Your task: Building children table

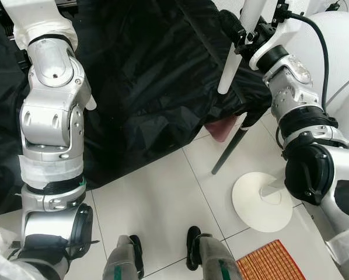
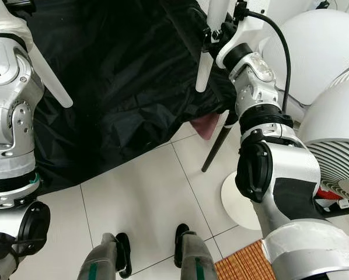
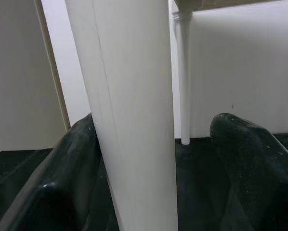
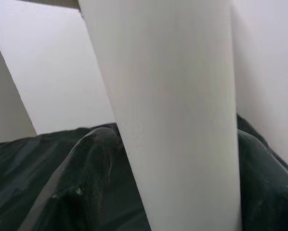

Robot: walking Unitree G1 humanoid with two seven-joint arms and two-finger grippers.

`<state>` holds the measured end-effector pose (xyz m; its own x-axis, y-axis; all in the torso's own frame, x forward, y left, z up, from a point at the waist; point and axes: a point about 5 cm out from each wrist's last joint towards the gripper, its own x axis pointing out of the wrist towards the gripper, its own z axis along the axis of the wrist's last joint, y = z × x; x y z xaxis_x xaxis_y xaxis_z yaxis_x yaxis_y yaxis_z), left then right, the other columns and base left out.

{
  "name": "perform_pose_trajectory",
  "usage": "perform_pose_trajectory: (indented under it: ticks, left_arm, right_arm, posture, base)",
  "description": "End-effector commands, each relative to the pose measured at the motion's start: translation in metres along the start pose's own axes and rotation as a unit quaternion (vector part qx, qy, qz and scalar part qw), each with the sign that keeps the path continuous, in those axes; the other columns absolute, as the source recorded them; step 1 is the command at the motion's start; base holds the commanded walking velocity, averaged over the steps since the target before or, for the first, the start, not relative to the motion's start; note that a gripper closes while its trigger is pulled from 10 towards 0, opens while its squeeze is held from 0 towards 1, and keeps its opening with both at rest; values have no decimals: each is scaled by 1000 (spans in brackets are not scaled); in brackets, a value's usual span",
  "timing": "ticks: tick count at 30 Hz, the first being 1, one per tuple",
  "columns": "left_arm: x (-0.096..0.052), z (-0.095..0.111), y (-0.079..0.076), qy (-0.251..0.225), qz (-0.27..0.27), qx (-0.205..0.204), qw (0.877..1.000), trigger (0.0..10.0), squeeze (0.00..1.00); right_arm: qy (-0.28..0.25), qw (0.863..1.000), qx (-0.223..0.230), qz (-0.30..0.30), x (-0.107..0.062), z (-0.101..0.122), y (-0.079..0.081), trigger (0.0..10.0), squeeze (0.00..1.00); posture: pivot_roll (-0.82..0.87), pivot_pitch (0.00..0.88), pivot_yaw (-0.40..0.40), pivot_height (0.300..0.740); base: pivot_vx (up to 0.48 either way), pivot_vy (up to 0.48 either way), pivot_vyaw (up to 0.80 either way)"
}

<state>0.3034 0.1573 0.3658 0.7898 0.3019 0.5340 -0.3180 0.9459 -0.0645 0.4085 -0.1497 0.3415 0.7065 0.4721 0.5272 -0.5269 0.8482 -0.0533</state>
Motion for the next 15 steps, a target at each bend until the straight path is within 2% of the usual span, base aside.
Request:
perform_pose_trajectory:
  ticks: [1,4,7,9,10,15]
  left_arm:
    - [-14,-17,-24,43,-112,9,993,10000,0]
    - [-18,-18,-24,42,-117,13,992,10000,0]
    - [-31,-23,-20,33,-137,44,989,10000,0]
    - [-34,-24,-18,30,-141,49,988,10000,0]
    - [-41,-27,-14,27,-136,44,989,10000,0]
    - [-47,-27,-8,18,-127,55,990,10000,0]
  right_arm:
    - [-31,999,-10,28,6,4,14,10000,0]
    - [-42,999,-15,16,4,5,12,10000,0]
    - [-68,997,-30,-24,-8,2,6,10000,0]
    - [-72,996,-33,-31,-12,0,5,10000,0]
    - [-76,996,-34,-44,-21,-6,5,10000,0]
    - [-77,995,-35,-52,-29,-12,5,10000,0]
  posture:
    - [-58,253,18,740]
    - [-58,253,18,740]
    - [-49,255,15,740]
    - [-49,257,16,740]
    - [-48,256,15,740]
    - [-44,244,8,740]
  base:
    - [0,0,0]
    - [0,0,0]
    - [0,0,0]
    - [0,0,0]
    - [0,0,0]
    - [0,0,0]
